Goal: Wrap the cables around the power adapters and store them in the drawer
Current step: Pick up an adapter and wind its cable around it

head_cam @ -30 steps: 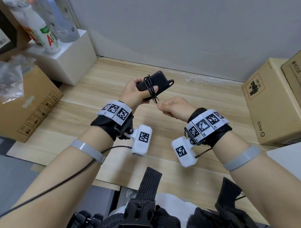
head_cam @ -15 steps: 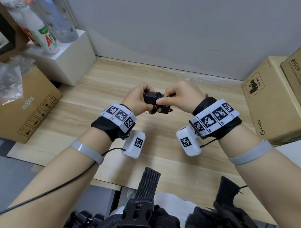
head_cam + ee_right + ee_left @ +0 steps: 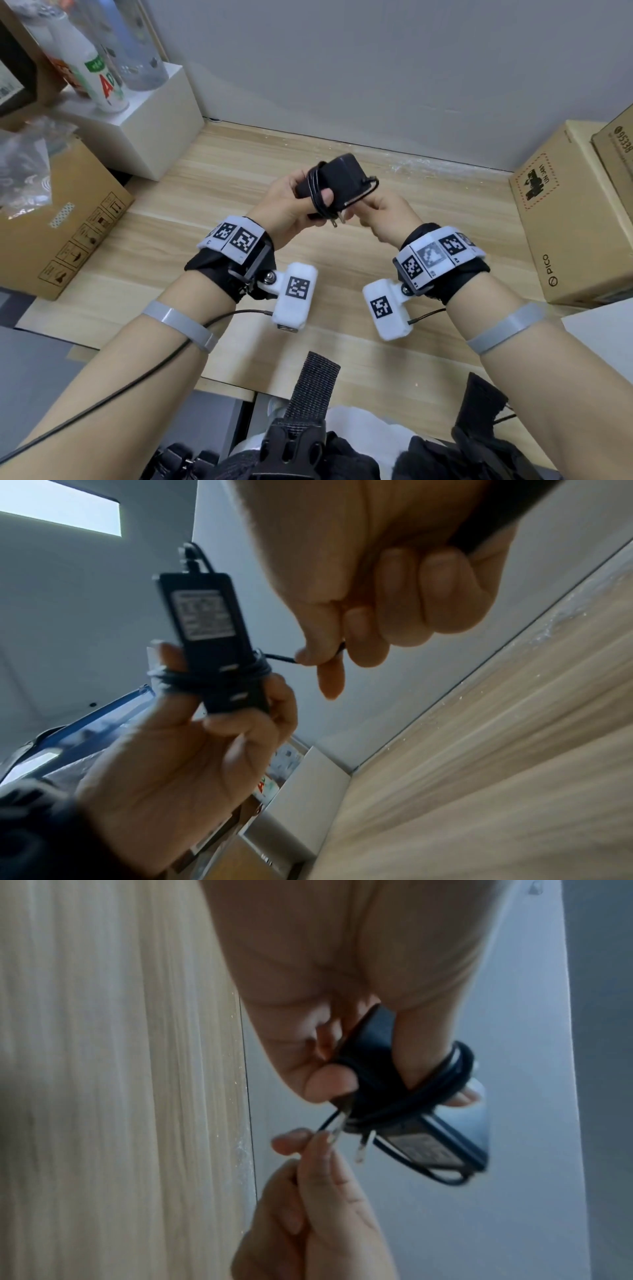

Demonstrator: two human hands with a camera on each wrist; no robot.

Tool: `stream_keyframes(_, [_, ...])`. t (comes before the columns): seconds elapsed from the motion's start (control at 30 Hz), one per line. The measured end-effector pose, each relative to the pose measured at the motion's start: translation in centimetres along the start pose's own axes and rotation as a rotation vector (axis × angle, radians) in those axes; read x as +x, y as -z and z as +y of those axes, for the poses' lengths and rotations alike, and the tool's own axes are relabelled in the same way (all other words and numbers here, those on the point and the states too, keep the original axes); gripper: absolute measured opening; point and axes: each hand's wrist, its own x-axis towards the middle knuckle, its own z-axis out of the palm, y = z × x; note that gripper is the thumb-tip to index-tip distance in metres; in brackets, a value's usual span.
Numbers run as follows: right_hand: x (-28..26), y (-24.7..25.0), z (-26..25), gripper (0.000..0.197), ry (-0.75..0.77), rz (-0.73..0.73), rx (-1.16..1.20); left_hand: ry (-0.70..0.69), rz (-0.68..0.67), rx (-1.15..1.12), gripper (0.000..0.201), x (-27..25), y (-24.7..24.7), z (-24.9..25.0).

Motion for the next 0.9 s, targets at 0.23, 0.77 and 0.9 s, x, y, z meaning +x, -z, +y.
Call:
stream_keyframes(0.23, [-1.2, -1.2, -0.9, 0.026, 0.022, -0.194, -0.145, -0.010, 0.245, 0.049, 0.035, 0.2, -0.1, 0.1])
stream_keyframes(0.77, [-2.2, 0.3, -3.8, 0.014, 0.106, -0.090, 0.175, 0.008, 0.327, 0.255, 0.035, 0.1, 0.5, 0.0])
stream_keyframes(0.9, [-2.0, 0.7, -3.5, 0.017, 0.105, -0.137, 0.361, 0.040, 0.304, 0.183, 0.034, -0.1, 0.4, 0.1])
